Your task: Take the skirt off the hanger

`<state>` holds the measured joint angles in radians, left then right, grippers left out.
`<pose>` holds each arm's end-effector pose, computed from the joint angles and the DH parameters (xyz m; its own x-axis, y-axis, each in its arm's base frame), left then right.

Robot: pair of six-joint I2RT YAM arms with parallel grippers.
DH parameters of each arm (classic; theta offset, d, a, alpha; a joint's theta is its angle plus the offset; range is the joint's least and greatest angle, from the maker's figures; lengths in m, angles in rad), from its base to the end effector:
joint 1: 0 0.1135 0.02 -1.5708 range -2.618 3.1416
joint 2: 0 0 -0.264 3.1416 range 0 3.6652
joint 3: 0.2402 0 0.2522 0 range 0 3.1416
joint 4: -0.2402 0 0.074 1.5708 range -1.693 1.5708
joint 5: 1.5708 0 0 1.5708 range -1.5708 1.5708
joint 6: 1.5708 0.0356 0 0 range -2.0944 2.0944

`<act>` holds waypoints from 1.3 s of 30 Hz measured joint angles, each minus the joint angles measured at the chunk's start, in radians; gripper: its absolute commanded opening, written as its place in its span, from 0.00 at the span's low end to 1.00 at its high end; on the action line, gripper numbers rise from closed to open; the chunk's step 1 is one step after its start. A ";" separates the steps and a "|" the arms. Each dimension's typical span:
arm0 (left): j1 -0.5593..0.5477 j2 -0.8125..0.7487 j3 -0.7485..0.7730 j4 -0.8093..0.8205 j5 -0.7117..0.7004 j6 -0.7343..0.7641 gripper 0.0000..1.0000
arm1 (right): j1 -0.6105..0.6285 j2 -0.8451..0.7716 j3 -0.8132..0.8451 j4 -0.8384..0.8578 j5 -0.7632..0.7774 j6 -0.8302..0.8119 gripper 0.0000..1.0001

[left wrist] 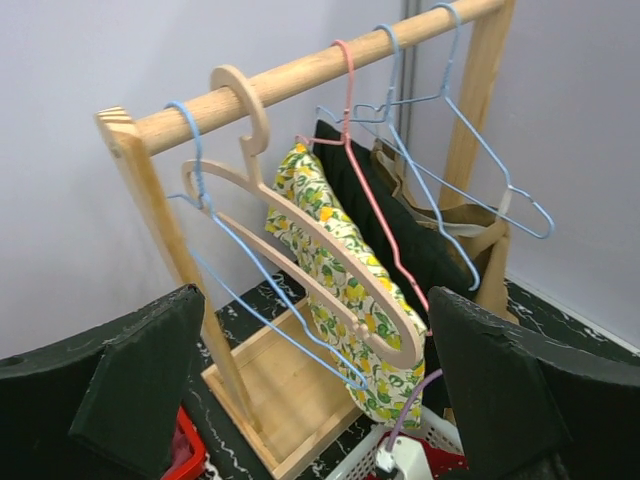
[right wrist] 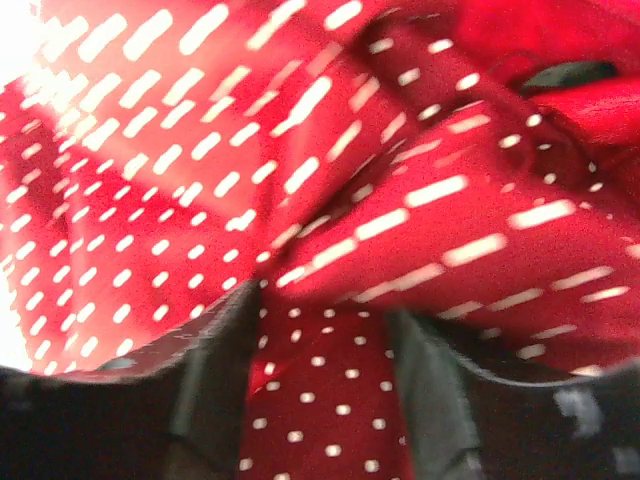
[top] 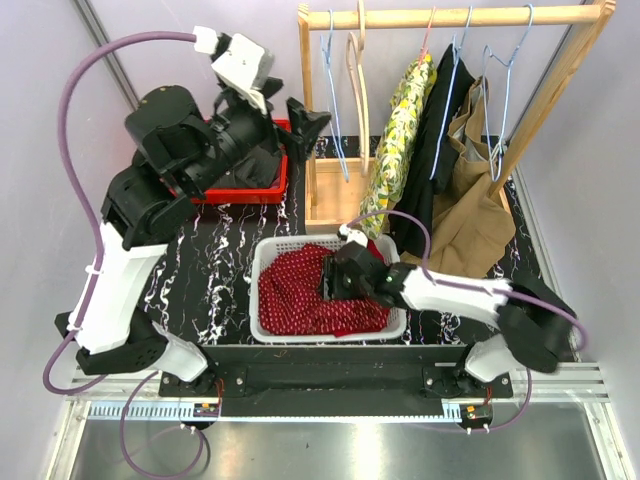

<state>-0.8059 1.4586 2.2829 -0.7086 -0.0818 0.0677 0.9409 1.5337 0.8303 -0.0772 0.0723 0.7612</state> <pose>0.1555 -0.1578 0.6090 0.1246 -0.0324 -0.9917 0.6559 0.7526 0.0578 0.1868 0.2519 0.1876 -0.8352 0.0222 -0.5495 -0.2757 0.8477 0.4533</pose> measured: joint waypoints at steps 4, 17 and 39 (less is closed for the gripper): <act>-0.066 0.072 0.052 0.020 0.000 0.006 0.99 | 0.067 -0.209 -0.006 -0.183 0.097 -0.037 0.81; -0.197 0.410 0.121 0.304 -0.058 0.142 0.99 | 0.116 -0.770 -0.058 -0.303 0.167 -0.137 0.80; -0.173 0.679 0.204 0.552 -0.364 0.224 0.99 | 0.126 -1.091 -0.173 -0.243 0.095 -0.169 0.79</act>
<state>-0.9791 2.1380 2.4870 -0.1566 -0.4454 0.2913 1.0672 0.4423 0.6575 -0.3206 0.1673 0.5919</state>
